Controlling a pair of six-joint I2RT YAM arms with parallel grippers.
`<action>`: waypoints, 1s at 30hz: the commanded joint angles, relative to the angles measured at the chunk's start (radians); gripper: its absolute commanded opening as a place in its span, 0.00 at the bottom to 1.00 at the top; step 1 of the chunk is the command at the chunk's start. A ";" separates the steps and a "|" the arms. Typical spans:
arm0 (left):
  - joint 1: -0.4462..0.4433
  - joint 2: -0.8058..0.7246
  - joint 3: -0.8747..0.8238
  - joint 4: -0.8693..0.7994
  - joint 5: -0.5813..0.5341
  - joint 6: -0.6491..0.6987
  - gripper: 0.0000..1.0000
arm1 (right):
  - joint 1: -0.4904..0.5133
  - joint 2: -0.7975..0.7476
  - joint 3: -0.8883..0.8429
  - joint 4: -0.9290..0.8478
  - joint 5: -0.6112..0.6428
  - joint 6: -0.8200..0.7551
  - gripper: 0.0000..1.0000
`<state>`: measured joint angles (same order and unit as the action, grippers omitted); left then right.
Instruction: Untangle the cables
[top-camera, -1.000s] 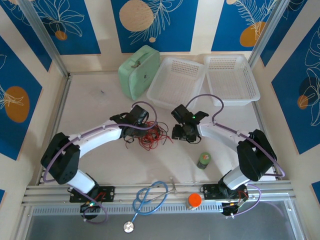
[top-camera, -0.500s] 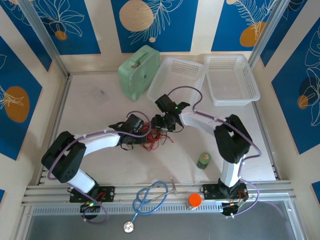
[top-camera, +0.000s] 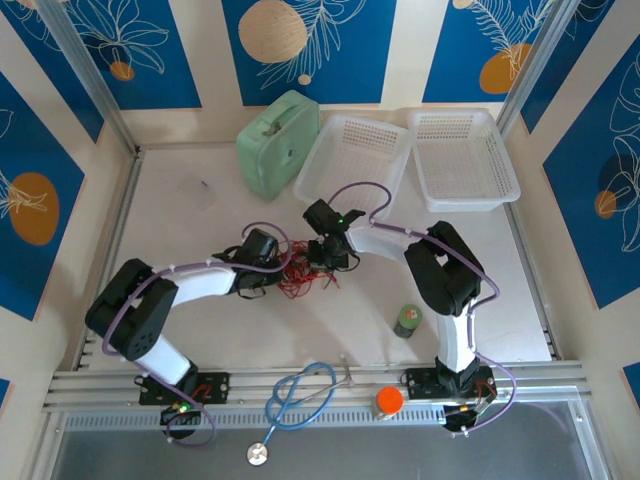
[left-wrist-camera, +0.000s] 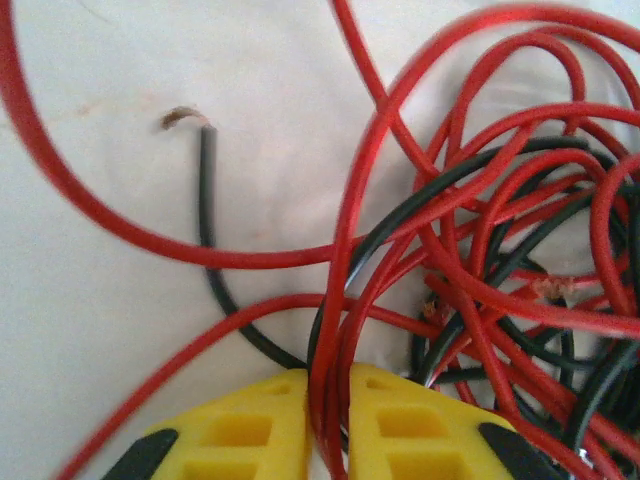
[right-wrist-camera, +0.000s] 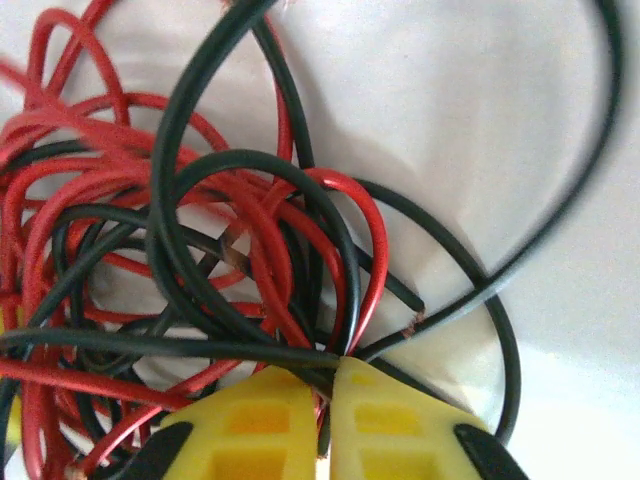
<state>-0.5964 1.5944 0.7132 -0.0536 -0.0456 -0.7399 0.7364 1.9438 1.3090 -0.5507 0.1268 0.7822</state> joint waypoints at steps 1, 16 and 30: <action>0.019 0.092 0.003 -0.030 -0.077 0.039 0.02 | 0.008 -0.027 -0.067 -0.056 0.074 0.037 0.00; 0.050 -0.037 0.222 -0.277 -0.211 0.273 0.14 | 0.044 -0.198 -0.220 -0.098 0.112 0.191 0.10; 0.009 -0.229 0.046 -0.239 0.075 0.156 0.54 | 0.009 -0.209 -0.009 -0.123 0.025 -0.004 0.52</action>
<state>-0.5705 1.3571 0.8074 -0.3164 -0.0574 -0.5419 0.7509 1.7084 1.2491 -0.6674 0.2066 0.8356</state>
